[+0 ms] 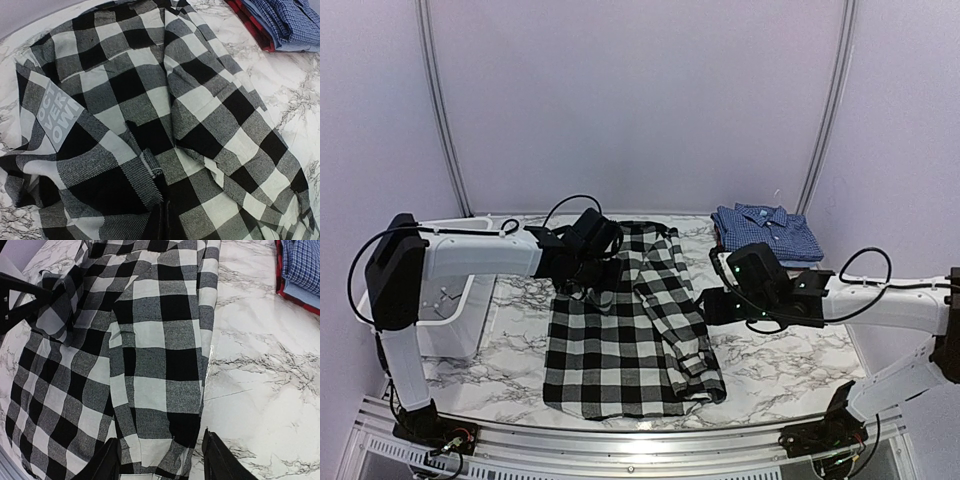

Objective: Fold and stack the long sleeve shirts
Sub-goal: Adjust the sleeve at the center of the board.

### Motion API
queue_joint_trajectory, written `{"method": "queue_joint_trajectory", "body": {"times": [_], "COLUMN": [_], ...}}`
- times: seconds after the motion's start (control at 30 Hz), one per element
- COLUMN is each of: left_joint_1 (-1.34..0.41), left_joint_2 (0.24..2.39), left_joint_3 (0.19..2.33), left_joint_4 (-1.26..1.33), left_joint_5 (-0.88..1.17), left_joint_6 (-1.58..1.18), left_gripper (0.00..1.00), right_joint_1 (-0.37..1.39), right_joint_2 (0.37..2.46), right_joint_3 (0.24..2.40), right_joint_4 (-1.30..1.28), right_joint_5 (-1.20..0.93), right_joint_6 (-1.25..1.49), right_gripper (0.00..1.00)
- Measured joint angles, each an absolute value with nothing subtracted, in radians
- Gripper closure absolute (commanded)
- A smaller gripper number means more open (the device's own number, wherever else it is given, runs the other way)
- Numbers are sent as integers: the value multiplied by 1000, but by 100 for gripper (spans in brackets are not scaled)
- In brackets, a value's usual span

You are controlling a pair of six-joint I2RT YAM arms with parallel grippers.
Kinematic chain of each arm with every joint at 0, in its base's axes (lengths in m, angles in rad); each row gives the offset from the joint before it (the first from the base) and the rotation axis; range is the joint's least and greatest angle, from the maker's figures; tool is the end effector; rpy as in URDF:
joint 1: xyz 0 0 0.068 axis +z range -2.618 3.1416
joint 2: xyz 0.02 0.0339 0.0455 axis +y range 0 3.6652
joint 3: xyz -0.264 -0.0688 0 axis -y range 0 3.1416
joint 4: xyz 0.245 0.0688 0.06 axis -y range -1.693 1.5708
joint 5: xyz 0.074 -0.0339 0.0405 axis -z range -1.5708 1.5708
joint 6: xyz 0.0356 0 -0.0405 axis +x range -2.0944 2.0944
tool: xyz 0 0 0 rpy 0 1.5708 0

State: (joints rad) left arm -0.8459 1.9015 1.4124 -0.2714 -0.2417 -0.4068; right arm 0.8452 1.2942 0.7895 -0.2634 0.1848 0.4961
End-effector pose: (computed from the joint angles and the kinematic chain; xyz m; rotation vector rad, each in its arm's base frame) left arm 0.2907 -0.3154 0.2262 0.3886 2.2981 -0.3562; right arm 0.1839 0.1975 0.2258 -0.3192 2.3459 0.4522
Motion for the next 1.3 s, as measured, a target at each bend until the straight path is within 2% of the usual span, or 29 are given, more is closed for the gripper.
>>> {"method": "queue_joint_trajectory", "body": {"times": [0.2,0.37,0.47,0.5,0.67,0.77,1.07,1.3], "left_joint_1": [-839,-839,-843,-844,-846,-846,-833,-736], "left_joint_2": [1894,1805,1741,1727,1718,1720,1720,1708], "left_joint_3": [1361,1329,1304,1297,1229,1161,1146,1107], "left_joint_4": [-233,-181,-148,-138,-110,-118,-124,-127], "left_joint_5": [-130,33,120,147,250,252,132,60], "left_joint_6": [-415,-411,-390,-384,-360,-366,-414,-503], "left_gripper": [100,97,80,71,52,51,50,50], "right_joint_1": [836,833,832,831,830,825,820,820], "right_joint_2": [1335,1369,1386,1391,1405,1423,1508,1503], "right_joint_3": [806,830,849,856,871,879,921,896], "right_joint_4": [-252,-233,-224,-221,-215,-213,-209,-202], "right_joint_5": [176,162,159,159,157,155,124,79], "right_joint_6": [486,475,468,466,456,448,430,372], "right_gripper": [49,48,47,47,42,42,40,31]}}
